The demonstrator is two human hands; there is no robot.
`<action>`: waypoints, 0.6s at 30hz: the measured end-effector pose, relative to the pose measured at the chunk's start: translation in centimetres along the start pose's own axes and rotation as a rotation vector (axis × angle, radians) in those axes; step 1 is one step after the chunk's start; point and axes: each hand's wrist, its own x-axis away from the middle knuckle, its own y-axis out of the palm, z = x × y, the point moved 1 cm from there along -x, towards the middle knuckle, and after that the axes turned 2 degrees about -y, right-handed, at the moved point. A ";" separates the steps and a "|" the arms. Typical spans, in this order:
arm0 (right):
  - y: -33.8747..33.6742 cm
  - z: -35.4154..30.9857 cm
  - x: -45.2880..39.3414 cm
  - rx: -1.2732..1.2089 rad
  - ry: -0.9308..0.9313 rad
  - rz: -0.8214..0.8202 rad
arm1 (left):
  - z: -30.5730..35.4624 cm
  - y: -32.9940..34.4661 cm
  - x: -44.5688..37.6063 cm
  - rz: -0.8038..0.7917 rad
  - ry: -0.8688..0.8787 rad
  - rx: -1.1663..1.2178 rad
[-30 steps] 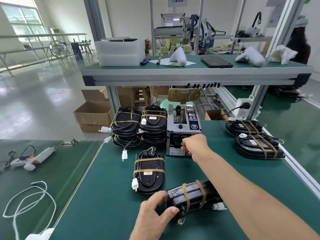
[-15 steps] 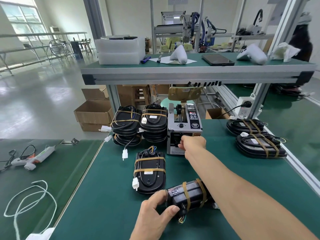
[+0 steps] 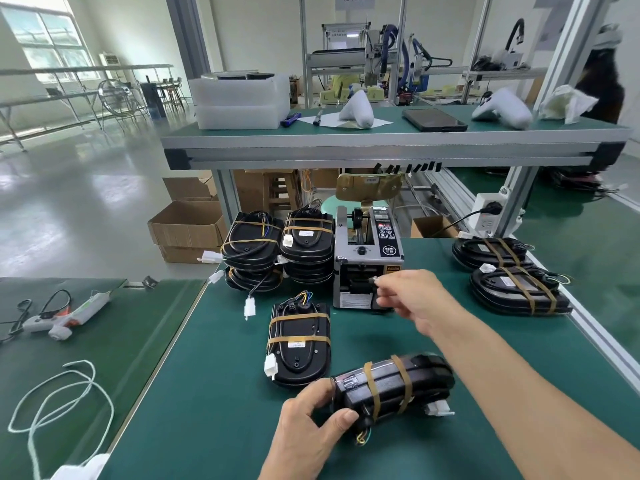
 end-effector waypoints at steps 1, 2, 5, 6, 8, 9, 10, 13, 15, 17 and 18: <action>-1.5 0.1 1.0 0.016 -0.080 -0.003 | -0.1 0.0 0.0 -0.002 -0.006 0.001; -3.0 0.4 2.2 0.033 -0.142 0.000 | -0.2 0.0 0.0 -0.003 -0.010 0.002; -6.7 2.0 5.5 0.065 -0.198 0.017 | -0.5 0.0 0.0 0.000 -0.016 0.008; -7.4 2.6 6.4 0.065 -0.192 0.017 | -0.6 0.0 -0.1 -0.001 -0.016 0.015; -8.1 3.6 8.0 0.044 -0.174 0.010 | -0.7 0.1 -0.1 -0.001 -0.015 0.022; -8.2 4.0 8.6 0.034 -0.166 0.005 | -0.7 0.1 0.0 0.001 -0.012 0.023; -8.1 4.5 9.1 0.021 -0.160 0.003 | -0.6 0.1 0.0 0.004 -0.010 0.026; -7.5 5.8 10.1 -0.054 -0.159 0.035 | 0.0 0.1 0.1 0.003 -0.009 0.028; -6.8 6.7 10.5 -0.097 -0.156 0.067 | 0.3 0.1 0.1 -0.003 -0.009 0.032; -6.1 7.4 10.8 -0.120 -0.157 0.080 | 0.5 0.1 0.2 -0.008 -0.009 0.033; -5.8 7.7 10.8 -0.125 -0.159 0.088 | 0.5 0.1 0.2 -0.009 -0.007 0.030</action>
